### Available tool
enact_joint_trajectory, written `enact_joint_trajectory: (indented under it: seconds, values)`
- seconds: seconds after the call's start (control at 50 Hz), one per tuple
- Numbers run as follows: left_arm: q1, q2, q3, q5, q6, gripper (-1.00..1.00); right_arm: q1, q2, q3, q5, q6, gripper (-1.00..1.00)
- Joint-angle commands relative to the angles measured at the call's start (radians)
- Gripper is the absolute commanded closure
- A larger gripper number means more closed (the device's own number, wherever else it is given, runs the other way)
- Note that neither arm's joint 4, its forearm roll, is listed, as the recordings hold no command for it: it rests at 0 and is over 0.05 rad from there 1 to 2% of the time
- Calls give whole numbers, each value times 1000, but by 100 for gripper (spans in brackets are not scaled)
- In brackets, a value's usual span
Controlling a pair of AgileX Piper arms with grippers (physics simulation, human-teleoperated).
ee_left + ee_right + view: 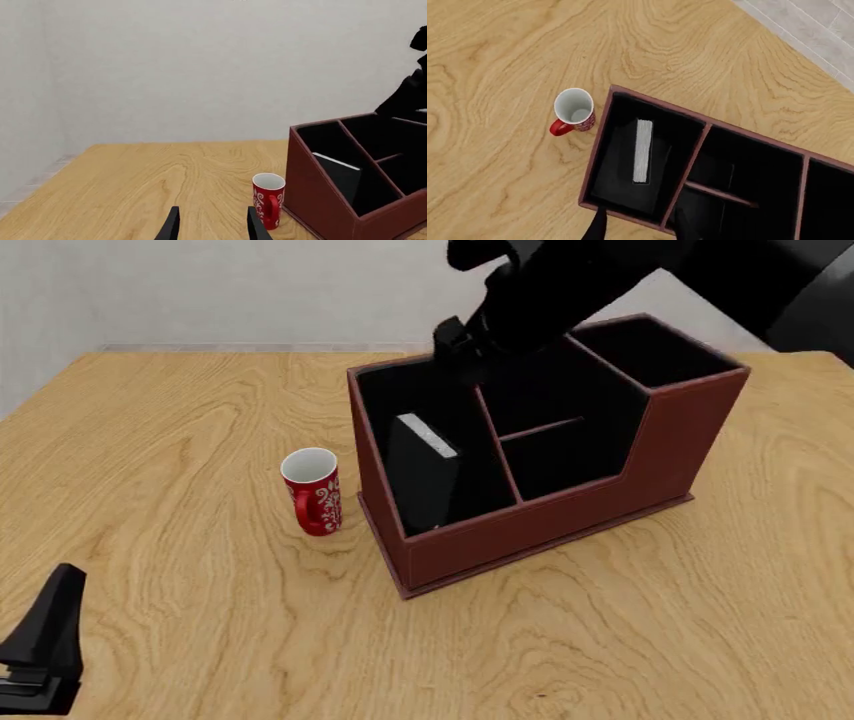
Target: Pick up the book and place it in the left compartment of the caddy.
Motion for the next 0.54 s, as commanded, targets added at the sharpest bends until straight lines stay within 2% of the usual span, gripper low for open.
enact_joint_trajectory:
  seconds: [0.02, 0.16, 0.3, 0.34, 0.36, 0.46, 0.54]
  values:
    - [-22, 0, -26, 21, 10, -100, 13, -193, 194, -92, 57, -100]
    - [-35, 0, -38, 31, 16, -100, -29, -314, 300, -173, 61, -100]
    - [-45, 0, -46, 38, 19, -100, -42, -494, 470, -292, 113, -100]
    - [-46, 0, -50, 42, 20, -100, -55, -514, 492, -308, 102, -100]
    - [-49, 0, -54, 46, 22, -100, -59, -565, 543, -340, 118, -100]
    - [-55, 0, -58, 52, 26, -100, -80, -657, 633, -396, 95, -100]
    - [-65, 0, -67, 62, 34, -100, -73, -751, 724, -441, 117, -100]
